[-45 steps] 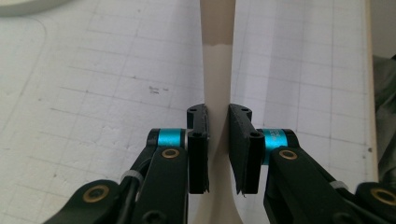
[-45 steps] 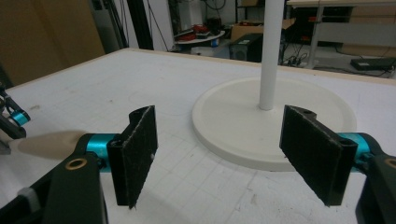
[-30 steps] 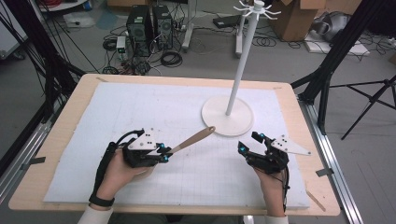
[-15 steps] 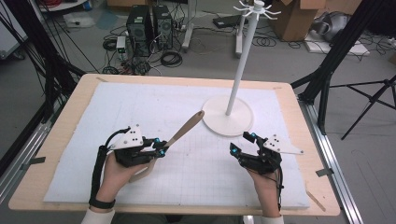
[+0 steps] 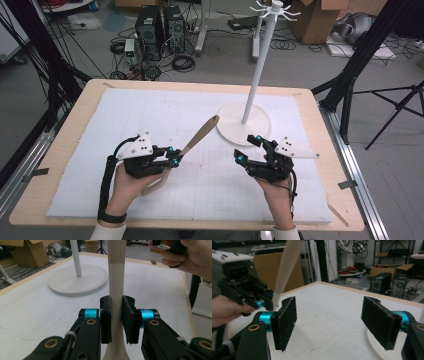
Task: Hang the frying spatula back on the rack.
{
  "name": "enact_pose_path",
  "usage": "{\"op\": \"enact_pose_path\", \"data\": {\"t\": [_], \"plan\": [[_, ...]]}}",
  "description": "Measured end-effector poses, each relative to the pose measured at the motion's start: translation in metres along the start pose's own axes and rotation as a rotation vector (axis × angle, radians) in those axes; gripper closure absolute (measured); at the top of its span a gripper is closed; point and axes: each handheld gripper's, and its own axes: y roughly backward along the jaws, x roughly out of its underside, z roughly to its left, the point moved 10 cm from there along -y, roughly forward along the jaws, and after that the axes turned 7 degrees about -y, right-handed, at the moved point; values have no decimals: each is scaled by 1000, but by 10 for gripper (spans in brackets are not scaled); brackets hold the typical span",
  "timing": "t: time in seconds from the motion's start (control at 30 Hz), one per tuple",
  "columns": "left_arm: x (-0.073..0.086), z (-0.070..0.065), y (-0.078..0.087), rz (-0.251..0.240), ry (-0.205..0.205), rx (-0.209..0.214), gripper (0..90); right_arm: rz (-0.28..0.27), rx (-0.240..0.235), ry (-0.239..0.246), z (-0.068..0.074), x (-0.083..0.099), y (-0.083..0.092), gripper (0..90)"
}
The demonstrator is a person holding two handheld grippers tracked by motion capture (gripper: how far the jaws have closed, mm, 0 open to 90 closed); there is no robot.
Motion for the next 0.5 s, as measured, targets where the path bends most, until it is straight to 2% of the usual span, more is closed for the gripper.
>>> {"op": "enact_pose_path", "data": {"t": [0.33, 0.5], "plan": [[-3, -2, -3, -17, -1, -8, 778, -4, -73, 10, 27, -13, -20, 273], [-6, -3, -5, -24, -9, -11, 777, -14, -83, -19, 37, -21, -32, 279]]}}
